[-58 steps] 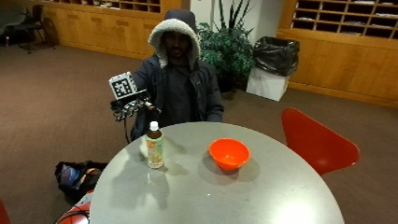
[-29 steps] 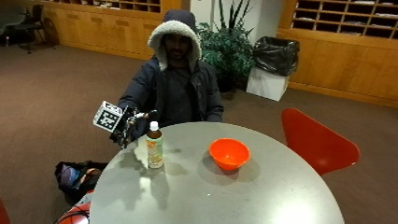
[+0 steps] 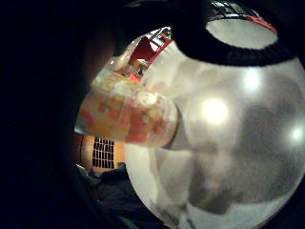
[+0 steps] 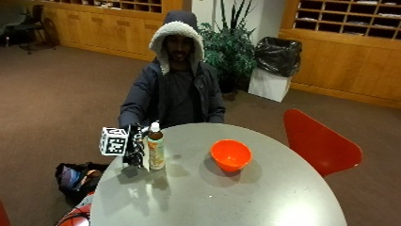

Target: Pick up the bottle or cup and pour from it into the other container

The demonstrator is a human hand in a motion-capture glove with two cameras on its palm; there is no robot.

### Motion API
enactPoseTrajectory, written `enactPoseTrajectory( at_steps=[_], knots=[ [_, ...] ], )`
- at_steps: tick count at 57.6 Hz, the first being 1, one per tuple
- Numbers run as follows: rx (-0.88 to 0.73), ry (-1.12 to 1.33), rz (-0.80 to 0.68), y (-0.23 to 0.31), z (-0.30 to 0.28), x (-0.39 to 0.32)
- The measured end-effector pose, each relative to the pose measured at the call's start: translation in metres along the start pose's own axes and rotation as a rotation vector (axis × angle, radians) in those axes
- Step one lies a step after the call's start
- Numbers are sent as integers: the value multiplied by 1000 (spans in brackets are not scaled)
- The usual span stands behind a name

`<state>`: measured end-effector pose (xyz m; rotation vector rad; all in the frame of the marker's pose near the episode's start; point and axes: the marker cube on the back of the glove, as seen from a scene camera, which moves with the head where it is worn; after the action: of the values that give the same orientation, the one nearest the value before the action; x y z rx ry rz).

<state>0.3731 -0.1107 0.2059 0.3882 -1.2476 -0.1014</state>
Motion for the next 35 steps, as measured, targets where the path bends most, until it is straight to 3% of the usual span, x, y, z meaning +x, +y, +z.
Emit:
enactPoseTrajectory(
  at_steps=[3, 9, 35],
  knots=[
    [-112, 4, 128, 10, 1, 0],
    [-126, 27, 166, 2, 7, 3],
    [-67, -39, 148, -6, 22, 15]
  ],
)
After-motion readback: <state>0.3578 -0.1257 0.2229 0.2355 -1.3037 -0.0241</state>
